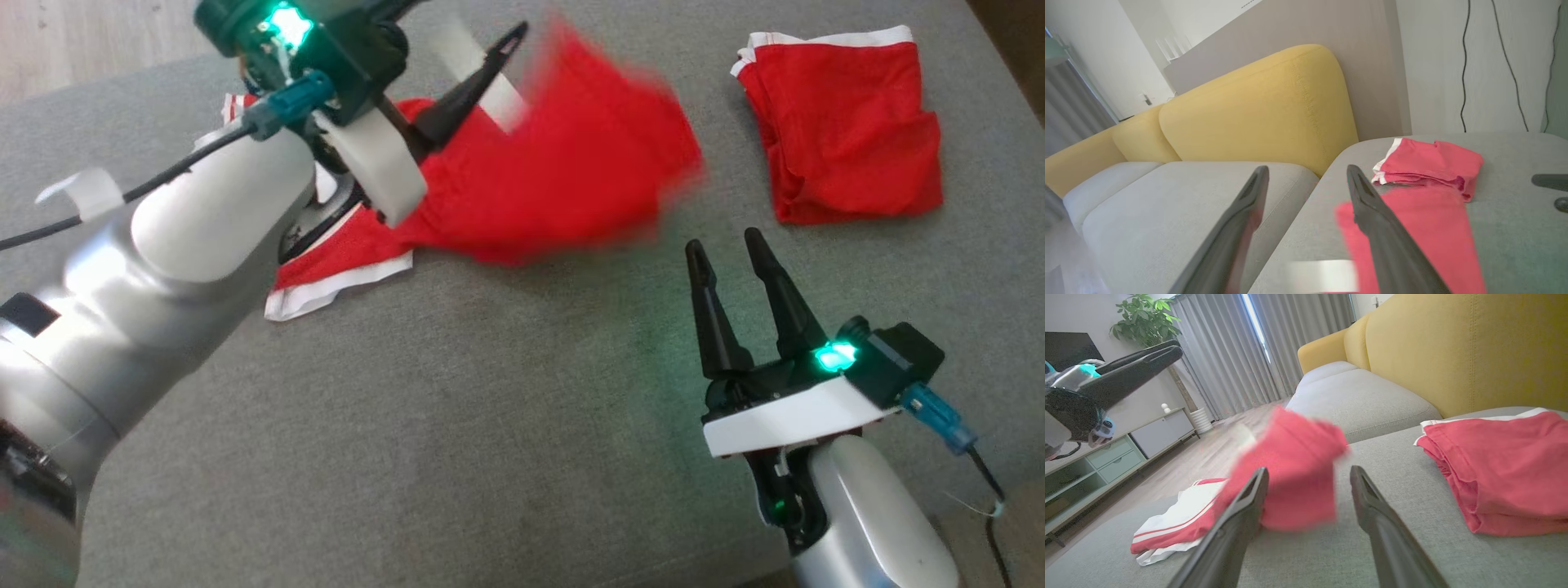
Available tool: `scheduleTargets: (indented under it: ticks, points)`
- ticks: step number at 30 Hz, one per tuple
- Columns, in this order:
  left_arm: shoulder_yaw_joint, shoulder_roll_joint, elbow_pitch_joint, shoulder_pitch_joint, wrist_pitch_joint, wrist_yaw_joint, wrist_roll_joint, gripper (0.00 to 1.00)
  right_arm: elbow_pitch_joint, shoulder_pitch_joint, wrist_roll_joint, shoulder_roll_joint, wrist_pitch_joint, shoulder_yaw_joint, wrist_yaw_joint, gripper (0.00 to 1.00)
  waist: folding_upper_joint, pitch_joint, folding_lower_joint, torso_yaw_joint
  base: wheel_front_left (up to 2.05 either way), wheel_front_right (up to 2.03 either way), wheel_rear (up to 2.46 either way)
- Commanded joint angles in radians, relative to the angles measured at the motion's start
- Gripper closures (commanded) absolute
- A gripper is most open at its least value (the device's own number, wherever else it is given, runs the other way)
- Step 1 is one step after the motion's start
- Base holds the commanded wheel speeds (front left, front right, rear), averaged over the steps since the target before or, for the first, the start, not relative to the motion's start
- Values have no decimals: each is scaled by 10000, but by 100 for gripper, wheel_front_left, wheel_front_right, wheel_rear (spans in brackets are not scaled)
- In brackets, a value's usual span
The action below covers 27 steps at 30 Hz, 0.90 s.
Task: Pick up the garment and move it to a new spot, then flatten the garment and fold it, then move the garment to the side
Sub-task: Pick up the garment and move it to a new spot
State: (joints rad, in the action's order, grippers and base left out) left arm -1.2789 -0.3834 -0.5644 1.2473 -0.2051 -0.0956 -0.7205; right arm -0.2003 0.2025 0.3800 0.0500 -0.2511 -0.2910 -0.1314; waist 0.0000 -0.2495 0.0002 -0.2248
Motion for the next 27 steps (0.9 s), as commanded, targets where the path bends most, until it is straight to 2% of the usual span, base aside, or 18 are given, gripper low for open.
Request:
scheduleTargets:
  ticks: [1, 5, 10, 13, 18, 22, 27]
  points:
    - [462, -233, -68, 606, -125, 65, -12, 0, 383, 216, 37, 3, -107, -166, 7, 0, 0, 54, -2, 84, 0, 0, 0]
    - [626, -415, -582, 254, -363, 126, -102, 0, 368, 103, -117, 3, -107, -101, 7, 0, 0, 301, -2, 489, 0, 0, 0]
    - [1345, -943, -653, -735, -538, 512, -558, 0, 287, -91, -406, 3, -107, 50, 7, 0, 0, 789, -2, 1259, 0, 0, 0]
    - [1968, -1272, -136, -1636, -559, 827, -733, 0, 226, -227, -653, 3, -107, 194, 7, 0, 0, 1133, -2, 1797, 0, 0, 0]
    - [3455, -1619, 1389, -3908, -564, 1609, -993, 0, 217, -430, -973, 3, -107, 442, 7, 0, 0, 1684, -2, 2561, 0, 0, 0]
    - [4535, -1506, 2611, -5791, -565, 2173, -871, 0, 220, -625, -1155, 3, -107, 543, 7, 0, 0, 2014, -2, 3032, 0, 0, 0]
    - [5527, -943, 3582, -7927, -565, 2550, -558, 0, -14, -888, -1312, 3, -107, 485, 7, 0, 0, 2390, -2, 3348, 0, 0, 0]
